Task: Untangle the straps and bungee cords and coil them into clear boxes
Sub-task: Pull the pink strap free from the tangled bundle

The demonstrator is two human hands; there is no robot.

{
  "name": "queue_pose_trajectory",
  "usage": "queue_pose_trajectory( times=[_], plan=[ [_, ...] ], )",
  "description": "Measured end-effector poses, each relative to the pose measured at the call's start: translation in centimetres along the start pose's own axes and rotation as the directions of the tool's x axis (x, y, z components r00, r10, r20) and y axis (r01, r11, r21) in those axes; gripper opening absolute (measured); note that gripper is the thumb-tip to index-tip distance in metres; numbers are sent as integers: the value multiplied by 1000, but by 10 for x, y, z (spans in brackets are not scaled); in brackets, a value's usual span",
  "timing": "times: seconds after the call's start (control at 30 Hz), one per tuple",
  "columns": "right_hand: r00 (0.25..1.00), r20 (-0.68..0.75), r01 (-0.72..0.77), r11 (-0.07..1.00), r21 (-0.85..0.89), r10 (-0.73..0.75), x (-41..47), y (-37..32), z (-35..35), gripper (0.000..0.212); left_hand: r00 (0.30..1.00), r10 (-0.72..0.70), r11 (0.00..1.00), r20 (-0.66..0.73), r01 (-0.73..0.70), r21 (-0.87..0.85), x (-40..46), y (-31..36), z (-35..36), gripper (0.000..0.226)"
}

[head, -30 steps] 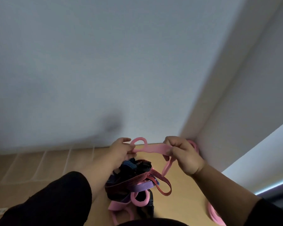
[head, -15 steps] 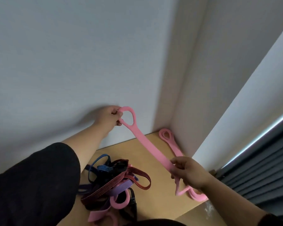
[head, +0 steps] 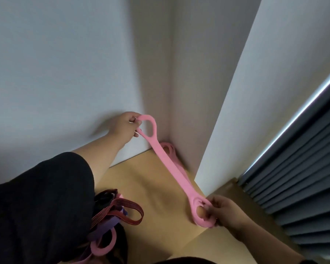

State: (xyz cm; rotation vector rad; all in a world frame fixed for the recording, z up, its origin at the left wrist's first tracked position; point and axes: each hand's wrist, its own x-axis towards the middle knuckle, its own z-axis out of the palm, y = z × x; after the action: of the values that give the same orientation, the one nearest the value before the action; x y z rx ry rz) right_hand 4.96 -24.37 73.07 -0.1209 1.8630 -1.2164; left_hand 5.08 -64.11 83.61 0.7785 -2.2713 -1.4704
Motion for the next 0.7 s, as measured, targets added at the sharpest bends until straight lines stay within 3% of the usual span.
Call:
queue_pose_trajectory(
  times=[0.17, 0.37, 0.47, 0.57, 0.7],
  plan=[
    [997, -39, -64, 995, 78, 67, 7, 23, -23, 16, 1000, -16, 997, 3, 15, 73, 14, 1, 45, 18],
    [978, -207, -68, 979, -192, 28, 19, 45, -24, 14, 999, -32, 952, 33, 20, 305, 33, -9, 83, 13],
    [975, -222, -65, 952, -299, -3, 29, 54, -25, 14, 997, 4, 864, 72, -39, 503, 44, -23, 100, 18],
    [977, -210, -47, 942, -333, -26, 35, 53, -21, 13, 997, 44, 785, 63, -73, 615, 49, -31, 108, 21],
    [978, -210, -66, 942, -330, -6, 49, 56, -21, 15, 999, 46, 770, 27, -53, 636, 54, -51, 120, 24]
  ],
)
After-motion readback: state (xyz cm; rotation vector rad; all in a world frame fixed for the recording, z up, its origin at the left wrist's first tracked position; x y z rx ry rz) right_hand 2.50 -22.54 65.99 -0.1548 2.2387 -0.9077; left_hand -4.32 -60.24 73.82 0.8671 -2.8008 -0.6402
